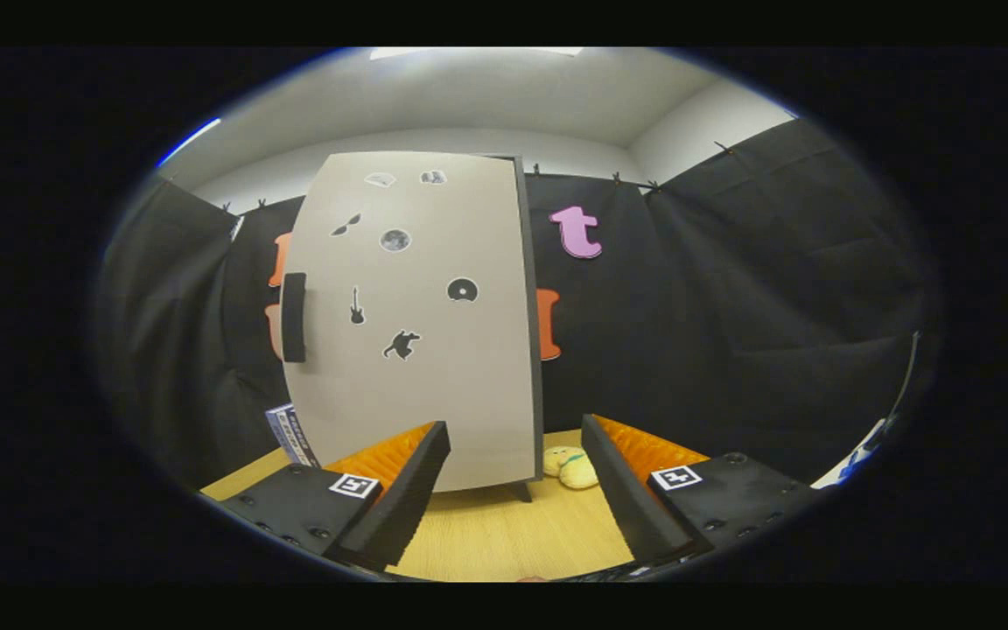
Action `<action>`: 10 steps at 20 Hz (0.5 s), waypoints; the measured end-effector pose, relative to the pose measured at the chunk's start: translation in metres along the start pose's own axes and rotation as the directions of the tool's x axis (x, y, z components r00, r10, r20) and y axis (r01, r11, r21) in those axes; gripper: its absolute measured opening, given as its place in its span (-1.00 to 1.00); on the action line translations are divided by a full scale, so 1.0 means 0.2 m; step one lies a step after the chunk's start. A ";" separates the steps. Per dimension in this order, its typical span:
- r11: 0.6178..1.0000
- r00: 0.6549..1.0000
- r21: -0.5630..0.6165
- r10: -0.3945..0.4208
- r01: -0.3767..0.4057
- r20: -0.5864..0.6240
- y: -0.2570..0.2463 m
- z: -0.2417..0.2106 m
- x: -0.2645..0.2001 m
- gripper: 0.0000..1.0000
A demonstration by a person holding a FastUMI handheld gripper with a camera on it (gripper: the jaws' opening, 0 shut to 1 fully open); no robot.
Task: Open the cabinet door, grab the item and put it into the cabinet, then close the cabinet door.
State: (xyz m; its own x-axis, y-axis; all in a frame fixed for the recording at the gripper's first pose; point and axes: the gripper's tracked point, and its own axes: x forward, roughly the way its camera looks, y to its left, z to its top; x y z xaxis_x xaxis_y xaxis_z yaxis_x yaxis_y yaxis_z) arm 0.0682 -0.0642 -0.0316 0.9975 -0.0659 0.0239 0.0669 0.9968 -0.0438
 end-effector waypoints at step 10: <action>1.000 1.000 0.008 -0.013 0.013 -0.028 -0.01 -0.07 -0.02 0.95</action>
State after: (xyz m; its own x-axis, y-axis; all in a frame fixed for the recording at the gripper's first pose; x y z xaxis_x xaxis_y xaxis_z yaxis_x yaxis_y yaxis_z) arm 0.0639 -0.0670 -0.0465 0.9968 -0.0801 -0.0038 0.0800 0.9962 -0.0350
